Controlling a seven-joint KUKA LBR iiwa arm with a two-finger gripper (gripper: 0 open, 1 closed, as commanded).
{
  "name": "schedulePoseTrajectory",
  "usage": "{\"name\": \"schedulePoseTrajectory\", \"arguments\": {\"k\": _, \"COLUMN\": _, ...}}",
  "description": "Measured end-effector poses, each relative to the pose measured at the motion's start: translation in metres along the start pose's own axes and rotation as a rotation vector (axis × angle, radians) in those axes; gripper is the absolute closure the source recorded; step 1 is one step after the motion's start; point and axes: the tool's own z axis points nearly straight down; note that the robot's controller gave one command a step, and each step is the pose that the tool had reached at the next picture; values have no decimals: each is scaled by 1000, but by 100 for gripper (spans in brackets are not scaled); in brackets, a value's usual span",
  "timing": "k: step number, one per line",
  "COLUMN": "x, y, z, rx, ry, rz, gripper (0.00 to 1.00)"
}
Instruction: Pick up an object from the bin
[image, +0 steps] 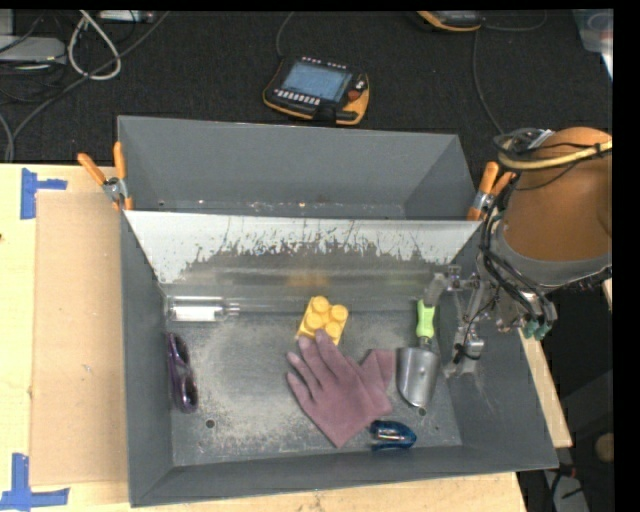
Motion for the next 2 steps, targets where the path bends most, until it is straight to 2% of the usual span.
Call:
{"name": "schedulePoseTrajectory", "arguments": {"k": 1, "x": -1, "y": 1, "z": -4, "rx": 1, "ry": -8, "rz": -5, "gripper": 0}}
{"name": "schedulePoseTrajectory", "arguments": {"k": 2, "x": -5, "y": -13, "z": 88, "rx": 1, "ry": -7, "rz": -312, "gripper": 0}}
